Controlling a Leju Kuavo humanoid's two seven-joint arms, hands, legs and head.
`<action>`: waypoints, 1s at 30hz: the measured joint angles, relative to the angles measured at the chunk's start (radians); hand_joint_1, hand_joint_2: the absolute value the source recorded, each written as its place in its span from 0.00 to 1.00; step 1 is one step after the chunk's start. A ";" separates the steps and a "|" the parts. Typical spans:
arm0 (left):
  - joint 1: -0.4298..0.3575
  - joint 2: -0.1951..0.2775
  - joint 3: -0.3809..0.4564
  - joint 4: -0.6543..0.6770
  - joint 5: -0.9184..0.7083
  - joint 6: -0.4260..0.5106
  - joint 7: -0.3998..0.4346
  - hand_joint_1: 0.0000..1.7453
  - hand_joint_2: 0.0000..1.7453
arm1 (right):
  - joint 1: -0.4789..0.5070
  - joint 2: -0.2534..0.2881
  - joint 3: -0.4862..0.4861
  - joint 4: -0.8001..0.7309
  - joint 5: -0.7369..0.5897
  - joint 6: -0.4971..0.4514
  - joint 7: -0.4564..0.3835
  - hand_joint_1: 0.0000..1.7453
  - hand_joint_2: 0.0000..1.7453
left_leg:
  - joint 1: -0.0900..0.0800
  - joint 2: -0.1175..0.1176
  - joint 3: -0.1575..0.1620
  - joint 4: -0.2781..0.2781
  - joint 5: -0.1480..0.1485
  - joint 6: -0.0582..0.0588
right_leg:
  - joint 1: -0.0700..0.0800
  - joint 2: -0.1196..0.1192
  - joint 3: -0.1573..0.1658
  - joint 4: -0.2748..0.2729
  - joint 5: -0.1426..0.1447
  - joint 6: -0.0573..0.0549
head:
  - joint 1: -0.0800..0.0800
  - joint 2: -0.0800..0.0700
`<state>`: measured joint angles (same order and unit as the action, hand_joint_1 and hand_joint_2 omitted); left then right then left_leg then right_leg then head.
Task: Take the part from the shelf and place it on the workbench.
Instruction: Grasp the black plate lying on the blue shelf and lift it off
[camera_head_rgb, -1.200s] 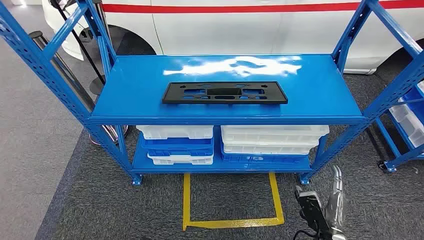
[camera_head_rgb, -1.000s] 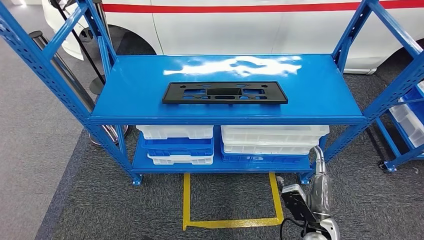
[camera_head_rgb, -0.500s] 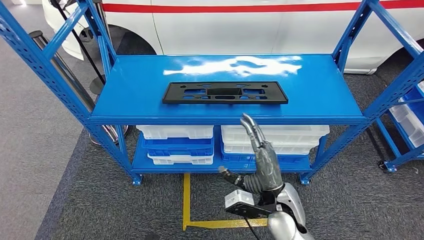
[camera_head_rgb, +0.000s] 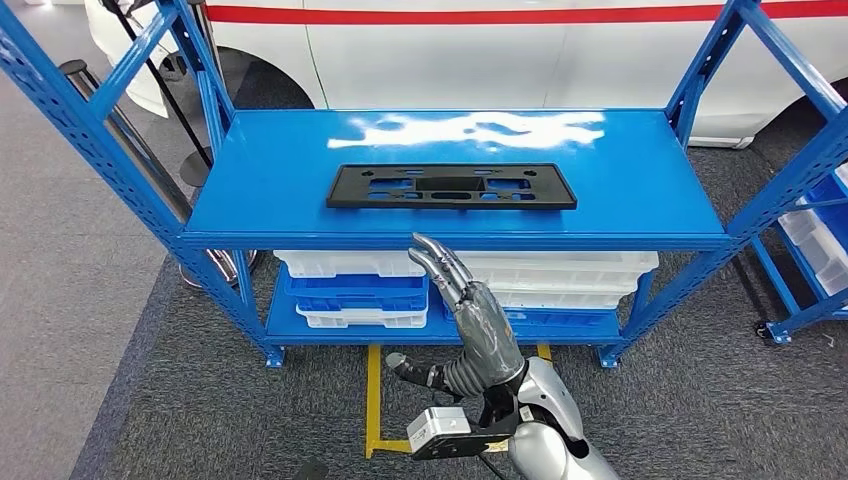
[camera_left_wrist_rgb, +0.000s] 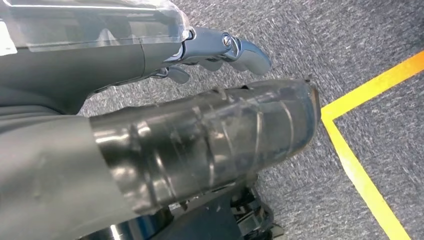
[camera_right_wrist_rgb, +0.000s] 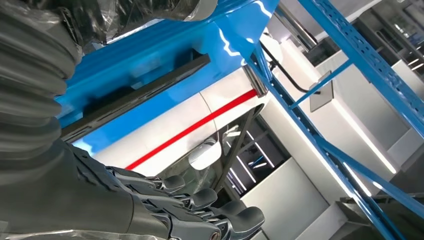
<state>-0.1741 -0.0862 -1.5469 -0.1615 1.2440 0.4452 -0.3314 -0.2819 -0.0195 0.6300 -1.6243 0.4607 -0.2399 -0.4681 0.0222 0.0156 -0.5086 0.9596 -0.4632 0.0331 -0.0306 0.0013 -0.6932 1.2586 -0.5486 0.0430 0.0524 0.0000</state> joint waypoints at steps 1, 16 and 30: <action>0.000 0.000 0.000 0.000 0.000 -0.010 -0.004 0.00 0.00 | 0.000 -0.001 0.002 0.001 -0.001 0.000 0.001 0.00 1.00 | 0.006 -0.001 0.000 0.010 -0.008 -0.008 | -0.007 -0.002 0.020 -0.052 0.040 0.008 | 0.000 0.000; 0.002 0.003 0.000 0.007 0.011 -0.071 -0.055 0.00 0.00 | 0.007 -0.016 0.013 0.013 -0.011 -0.009 0.015 0.00 1.00 | 0.000 -0.007 -0.158 0.322 -0.131 -0.031 | 0.019 0.010 0.066 -0.184 0.082 -0.063 | -0.003 0.000; 0.004 0.007 0.000 0.010 0.008 -0.100 -0.079 0.00 0.00 | 0.048 -0.035 0.007 0.021 -0.010 -0.024 0.016 0.00 1.00 | -0.017 -0.007 -0.052 0.051 -0.005 0.013 | 0.020 0.006 -0.046 0.059 -0.028 -0.018 | -0.001 0.000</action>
<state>-0.1697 -0.0789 -1.5469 -0.1511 1.2515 0.3450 -0.4104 -0.2344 -0.0545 0.6366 -1.6029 0.4506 -0.2639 -0.4520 0.0049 0.0090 -0.5601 1.0102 -0.4680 0.0460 -0.0101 0.0072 -0.7387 1.3181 -0.5768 0.0253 0.0511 0.0000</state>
